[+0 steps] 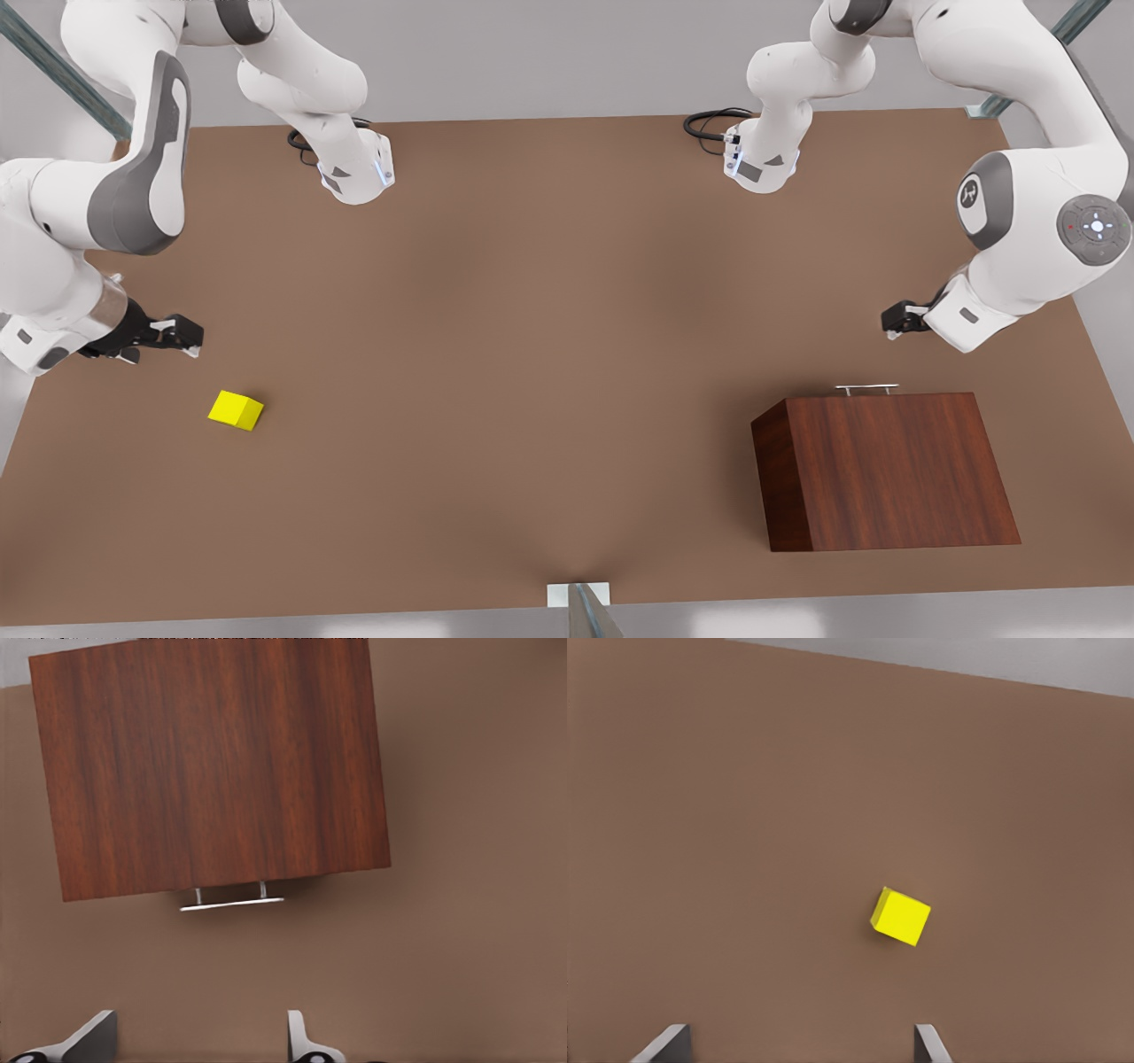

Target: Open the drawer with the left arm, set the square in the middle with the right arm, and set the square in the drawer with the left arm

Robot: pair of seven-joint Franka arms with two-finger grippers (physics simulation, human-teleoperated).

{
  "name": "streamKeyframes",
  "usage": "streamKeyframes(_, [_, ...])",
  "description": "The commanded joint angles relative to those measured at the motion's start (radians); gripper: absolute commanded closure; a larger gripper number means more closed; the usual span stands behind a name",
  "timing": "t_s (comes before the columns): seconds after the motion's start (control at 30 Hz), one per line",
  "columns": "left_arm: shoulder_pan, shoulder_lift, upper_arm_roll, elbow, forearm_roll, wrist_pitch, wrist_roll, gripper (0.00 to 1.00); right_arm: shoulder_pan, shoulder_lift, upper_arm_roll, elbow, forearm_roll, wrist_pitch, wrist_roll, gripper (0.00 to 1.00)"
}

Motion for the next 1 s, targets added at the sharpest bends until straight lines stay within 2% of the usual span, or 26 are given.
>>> streamKeyframes(0.0, [0.0,0.0,0.0,-0.001,0.018,0.001,-0.001,0.0,-0.011,0.001,0.0,-0.001,0.001,0.002,-0.001,0.0])
streamKeyframes(0.07, [0.001,-0.008,0.0,-0.024,0.018,0.011,-0.164,0.0,-0.016,0.001,0.0,-0.001,-0.003,0.001,-0.004,0.0])
streamKeyframes(0.2, [0.038,-0.176,0.0,-0.375,-0.011,0.346,-0.854,0.0,-0.005,0.023,0.0,-0.001,-0.004,-0.008,-0.001,0.0])
streamKeyframes(0.27, [0.063,-0.301,0.002,-0.659,-0.098,0.617,-1.001,0.0,-0.019,0.08,0.0,-0.004,-0.003,0.016,-0.01,0.0])
streamKeyframes(0.33, [0.064,-0.262,0.002,-0.731,-0.102,0.734,-1.199,0.0,-0.017,0.098,0.0,-0.057,-0.002,0.073,-0.12,0.0])
streamKeyframes(0.43, [0.093,-0.247,0.0,-0.843,-0.111,0.921,-1.248,0.0,-0.019,0.14,0.003,-0.111,0.014,0.151,-0.35,0.0])
streamKeyframes(0.53, [0.095,-0.242,0.002,-0.877,-0.258,1.005,-1.267,0.0,-0.02,0.158,0.004,-0.2,0.016,0.283,-0.631,0.0])
streamKeyframes(0.67, [0.11,-0.19,0.002,-0.878,-0.27,1.076,-1.281,0.0,-0.066,0.221,-0.002,-0.212,0.056,0.386,-1.122,0.0])
streamKeyframes(0.73, [0.113,-0.161,0.002,-0.877,-0.27,1.097,-1.282,0.0,-0.085,0.206,-0.002,-0.288,0.057,0.391,-1.199,0.0])
streamKeyframes(0.8, [0.115,-0.141,0.002,-0.877,-0.27,1.117,-1.282,0.0,-0.106,0.205,-0.002,-0.375,0.057,0.472,-1.249,0.0])
streamKeyframes(0.97, [0.118,-0.095,0.002,-0.875,-0.27,1.156,-1.284,0.0,-0.121,0.251,-0.026,-0.401,0.054,0.57,-1.312,0.0])
